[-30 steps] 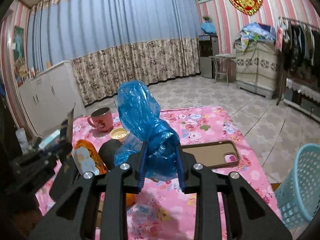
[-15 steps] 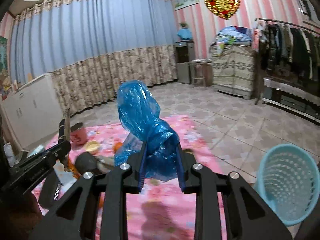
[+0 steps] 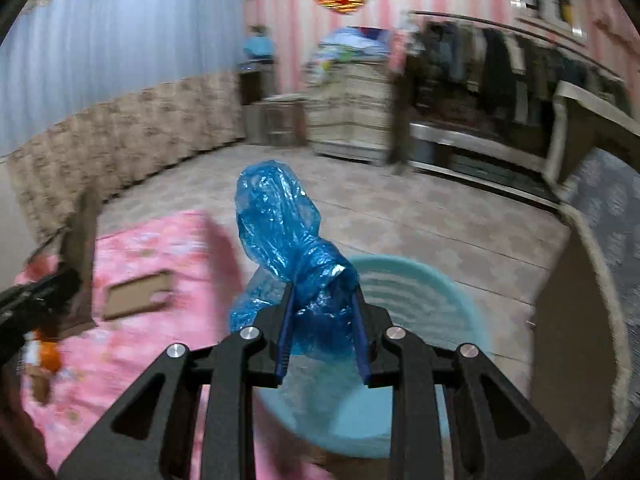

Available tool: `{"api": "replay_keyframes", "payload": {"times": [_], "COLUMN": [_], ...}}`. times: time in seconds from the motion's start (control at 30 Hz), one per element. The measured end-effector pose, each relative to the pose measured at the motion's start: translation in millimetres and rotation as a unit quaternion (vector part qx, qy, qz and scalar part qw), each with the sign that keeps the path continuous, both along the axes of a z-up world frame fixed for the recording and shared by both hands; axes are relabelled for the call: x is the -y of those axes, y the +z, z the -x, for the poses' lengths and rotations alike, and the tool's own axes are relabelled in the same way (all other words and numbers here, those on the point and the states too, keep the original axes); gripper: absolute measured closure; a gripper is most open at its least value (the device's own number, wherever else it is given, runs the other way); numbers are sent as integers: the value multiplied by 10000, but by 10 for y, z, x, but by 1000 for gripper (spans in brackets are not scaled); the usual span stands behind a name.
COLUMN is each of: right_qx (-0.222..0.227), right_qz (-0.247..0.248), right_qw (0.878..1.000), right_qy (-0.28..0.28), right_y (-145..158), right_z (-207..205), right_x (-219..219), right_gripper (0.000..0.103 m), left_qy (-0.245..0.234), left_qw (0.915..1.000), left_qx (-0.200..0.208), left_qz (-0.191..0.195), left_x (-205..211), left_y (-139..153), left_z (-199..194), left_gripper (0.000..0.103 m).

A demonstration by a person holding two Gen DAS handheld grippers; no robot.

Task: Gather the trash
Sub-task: 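Carry the blue bag to the blue basket and release it with the right tool, then grasp an orange with the right tool while the left tool grasps the brown paper scrap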

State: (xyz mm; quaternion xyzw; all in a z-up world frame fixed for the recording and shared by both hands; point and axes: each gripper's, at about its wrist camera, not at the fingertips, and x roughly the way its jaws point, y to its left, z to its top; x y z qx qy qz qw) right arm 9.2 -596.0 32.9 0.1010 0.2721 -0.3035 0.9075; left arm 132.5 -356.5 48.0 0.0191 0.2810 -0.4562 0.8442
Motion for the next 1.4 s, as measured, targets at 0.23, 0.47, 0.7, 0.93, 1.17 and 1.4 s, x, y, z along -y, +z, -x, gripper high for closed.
{"api": "replay_keyframes", "payload": {"times": [0.23, 0.47, 0.7, 0.93, 1.17, 1.4], "right_qx": [-48, -81, 260, 142, 592, 554], "right_qz": [-411, -576, -575, -66, -312, -801], "right_qw": [9982, 9969, 9960, 9997, 9929, 9530], "right_qy": [-436, -523, -637, -160, 984, 2870], "right_y": [-247, -431, -312, -95, 54, -325], "right_z": [335, 314, 443, 126, -611, -1324], "right_x": [550, 758, 803, 330, -843, -2505], "right_gripper": [76, 33, 31, 31, 31, 30], "left_qy": [-909, -846, -582, 231, 1584, 3472], "left_qw": [9941, 9930, 9963, 9982, 9840, 9323], "left_qx": [-550, -515, -468, -243, 441, 320], "left_qz": [-201, -638, -428, -489, -683, -963], "left_x": [964, 1419, 1231, 331, -1344, -2966], "left_y": [-441, -623, -440, -190, 76, -163], "left_z": [225, 228, 106, -140, -332, -611], "left_gripper": [94, 61, 52, 52, 51, 51]}}
